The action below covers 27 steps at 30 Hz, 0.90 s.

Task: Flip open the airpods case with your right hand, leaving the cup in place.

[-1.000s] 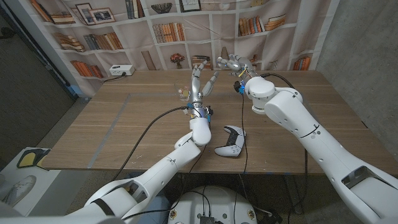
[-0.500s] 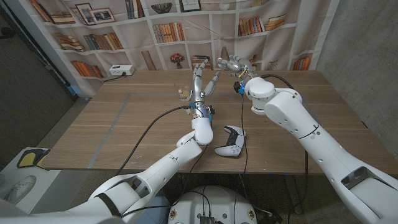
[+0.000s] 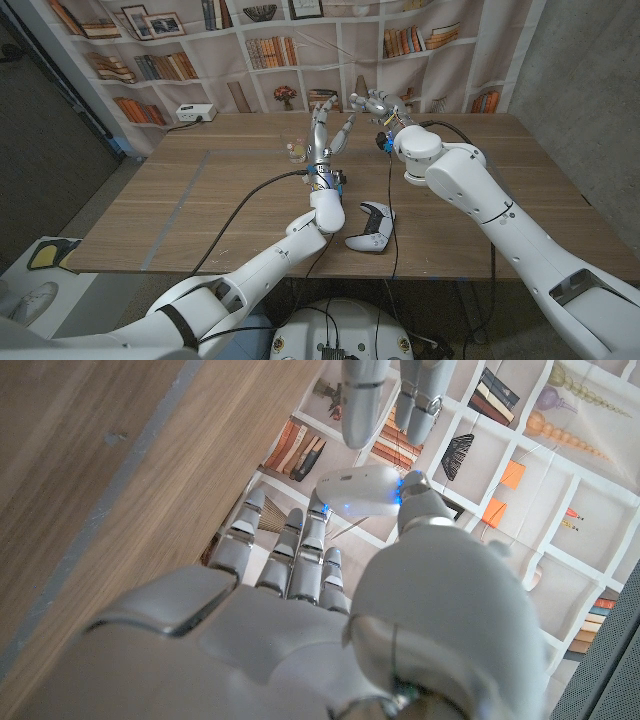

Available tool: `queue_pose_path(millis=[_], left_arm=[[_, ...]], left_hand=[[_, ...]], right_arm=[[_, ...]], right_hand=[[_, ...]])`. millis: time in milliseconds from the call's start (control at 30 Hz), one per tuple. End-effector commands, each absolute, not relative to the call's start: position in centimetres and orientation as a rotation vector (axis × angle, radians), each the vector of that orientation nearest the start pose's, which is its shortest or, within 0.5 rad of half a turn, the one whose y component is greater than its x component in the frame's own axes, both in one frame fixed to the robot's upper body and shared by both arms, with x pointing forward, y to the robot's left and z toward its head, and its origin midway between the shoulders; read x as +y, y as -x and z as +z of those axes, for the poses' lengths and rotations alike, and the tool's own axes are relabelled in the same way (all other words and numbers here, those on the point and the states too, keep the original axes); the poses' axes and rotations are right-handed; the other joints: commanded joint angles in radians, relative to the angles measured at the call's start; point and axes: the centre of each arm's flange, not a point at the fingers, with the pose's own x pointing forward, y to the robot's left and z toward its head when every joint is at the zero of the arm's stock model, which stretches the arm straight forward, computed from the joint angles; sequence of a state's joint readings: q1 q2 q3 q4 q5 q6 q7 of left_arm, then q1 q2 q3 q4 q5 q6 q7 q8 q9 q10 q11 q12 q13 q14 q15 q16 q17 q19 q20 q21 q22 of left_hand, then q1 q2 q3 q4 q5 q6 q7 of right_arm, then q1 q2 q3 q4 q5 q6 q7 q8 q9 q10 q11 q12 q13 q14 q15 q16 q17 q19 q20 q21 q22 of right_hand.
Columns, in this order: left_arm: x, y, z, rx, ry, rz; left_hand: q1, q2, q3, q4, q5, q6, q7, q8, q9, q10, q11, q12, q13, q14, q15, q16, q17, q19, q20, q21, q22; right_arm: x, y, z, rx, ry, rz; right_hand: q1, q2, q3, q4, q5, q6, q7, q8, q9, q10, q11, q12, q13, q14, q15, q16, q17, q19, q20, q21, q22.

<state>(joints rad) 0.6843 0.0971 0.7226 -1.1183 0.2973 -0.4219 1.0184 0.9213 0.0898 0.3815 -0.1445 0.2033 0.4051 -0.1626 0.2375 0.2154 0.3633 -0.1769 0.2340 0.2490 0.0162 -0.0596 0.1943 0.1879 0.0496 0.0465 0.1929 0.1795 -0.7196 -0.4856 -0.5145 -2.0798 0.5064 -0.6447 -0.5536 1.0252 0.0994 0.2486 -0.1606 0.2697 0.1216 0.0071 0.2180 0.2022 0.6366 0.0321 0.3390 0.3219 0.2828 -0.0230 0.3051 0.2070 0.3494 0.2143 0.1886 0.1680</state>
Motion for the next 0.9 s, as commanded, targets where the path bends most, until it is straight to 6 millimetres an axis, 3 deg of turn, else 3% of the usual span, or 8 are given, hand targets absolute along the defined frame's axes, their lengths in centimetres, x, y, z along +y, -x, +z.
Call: queue_pose_path(millis=[33, 900], left_arm=[[4.58, -60.25, -1.04, -1.074, -0.212, 0.281], [3.98, -60.60, -1.12, -1.057, -0.199, 0.262]], left_hand=[[0.005, 0.010, -0.007, -0.002, -0.002, 0.030, 0.002, 0.011, 0.000, 0.024, -0.002, 0.008, 0.001, 0.012, -0.009, 0.011, 0.002, 0.003, 0.003, 0.008, 0.002], [0.006, 0.003, -0.027, -0.001, -0.003, -0.003, 0.000, -0.012, -0.008, 0.005, 0.004, -0.005, -0.004, 0.017, -0.011, 0.013, 0.002, 0.002, 0.004, 0.009, 0.003]], right_arm=[[-12.53, -54.09, 9.50, -0.469, 0.226, 0.066], [-12.26, -54.00, 9.10, -0.467, 0.220, 0.075]], right_hand=[[0.020, 0.035, 0.014, 0.015, 0.006, 0.006, 0.001, -0.002, 0.002, 0.116, -0.120, 0.004, 0.077, 0.003, -0.004, 0.001, 0.003, 0.003, 0.002, -0.001, 0.003], [0.022, 0.034, 0.011, 0.013, 0.007, 0.013, 0.004, -0.002, 0.002, 0.119, -0.121, 0.002, 0.078, 0.003, -0.003, 0.001, 0.002, 0.001, 0.002, -0.001, 0.003]])
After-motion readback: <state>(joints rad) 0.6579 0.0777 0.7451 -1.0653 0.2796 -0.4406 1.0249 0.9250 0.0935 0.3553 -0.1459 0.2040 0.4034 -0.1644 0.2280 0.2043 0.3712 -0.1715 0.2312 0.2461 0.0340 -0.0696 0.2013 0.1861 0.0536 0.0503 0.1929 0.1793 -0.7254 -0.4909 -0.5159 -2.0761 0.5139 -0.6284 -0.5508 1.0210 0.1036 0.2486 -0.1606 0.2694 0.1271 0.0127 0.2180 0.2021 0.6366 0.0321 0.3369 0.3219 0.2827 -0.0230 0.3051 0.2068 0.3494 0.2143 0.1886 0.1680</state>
